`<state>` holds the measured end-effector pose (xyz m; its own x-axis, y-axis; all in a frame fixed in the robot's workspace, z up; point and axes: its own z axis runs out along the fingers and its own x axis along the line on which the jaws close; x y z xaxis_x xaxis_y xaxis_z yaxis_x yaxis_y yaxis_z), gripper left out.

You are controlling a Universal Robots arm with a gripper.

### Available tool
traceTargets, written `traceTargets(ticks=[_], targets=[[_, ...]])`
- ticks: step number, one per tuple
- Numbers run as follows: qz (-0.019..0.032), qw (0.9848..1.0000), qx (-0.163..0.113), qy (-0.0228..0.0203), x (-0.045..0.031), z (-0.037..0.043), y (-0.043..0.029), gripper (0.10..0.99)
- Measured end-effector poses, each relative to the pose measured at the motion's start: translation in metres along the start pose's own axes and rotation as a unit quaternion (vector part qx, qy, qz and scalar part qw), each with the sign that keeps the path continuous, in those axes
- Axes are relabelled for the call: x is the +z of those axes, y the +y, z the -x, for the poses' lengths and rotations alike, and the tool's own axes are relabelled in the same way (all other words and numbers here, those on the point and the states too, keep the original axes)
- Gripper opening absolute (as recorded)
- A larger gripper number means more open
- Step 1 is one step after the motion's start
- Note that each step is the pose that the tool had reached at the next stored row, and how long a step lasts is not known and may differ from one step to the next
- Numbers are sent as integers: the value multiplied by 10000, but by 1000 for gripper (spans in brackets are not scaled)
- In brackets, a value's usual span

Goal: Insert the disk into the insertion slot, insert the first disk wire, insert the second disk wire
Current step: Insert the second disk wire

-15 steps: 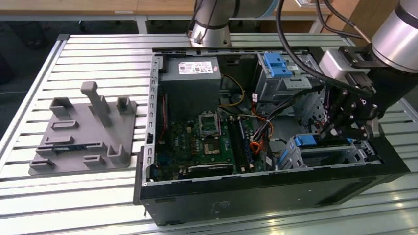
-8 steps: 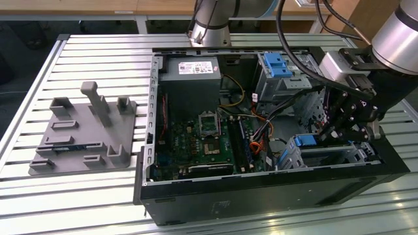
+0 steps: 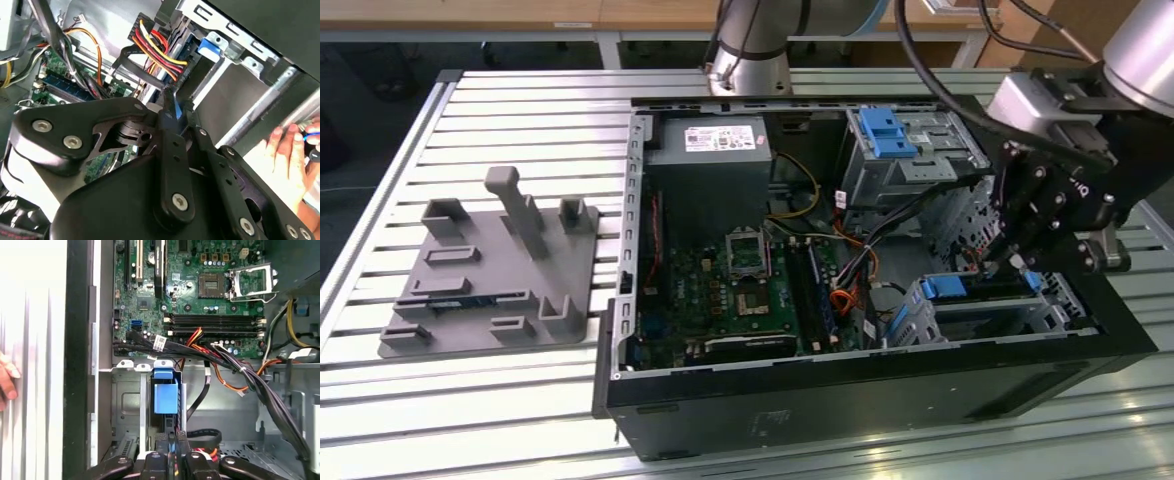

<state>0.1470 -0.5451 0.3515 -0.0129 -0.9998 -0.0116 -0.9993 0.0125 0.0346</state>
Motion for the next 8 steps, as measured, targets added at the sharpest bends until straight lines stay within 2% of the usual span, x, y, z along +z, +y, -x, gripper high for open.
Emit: traceTargets(ticks=[8], targets=[[0, 10000, 0, 0, -365, 15, 13, 224]])
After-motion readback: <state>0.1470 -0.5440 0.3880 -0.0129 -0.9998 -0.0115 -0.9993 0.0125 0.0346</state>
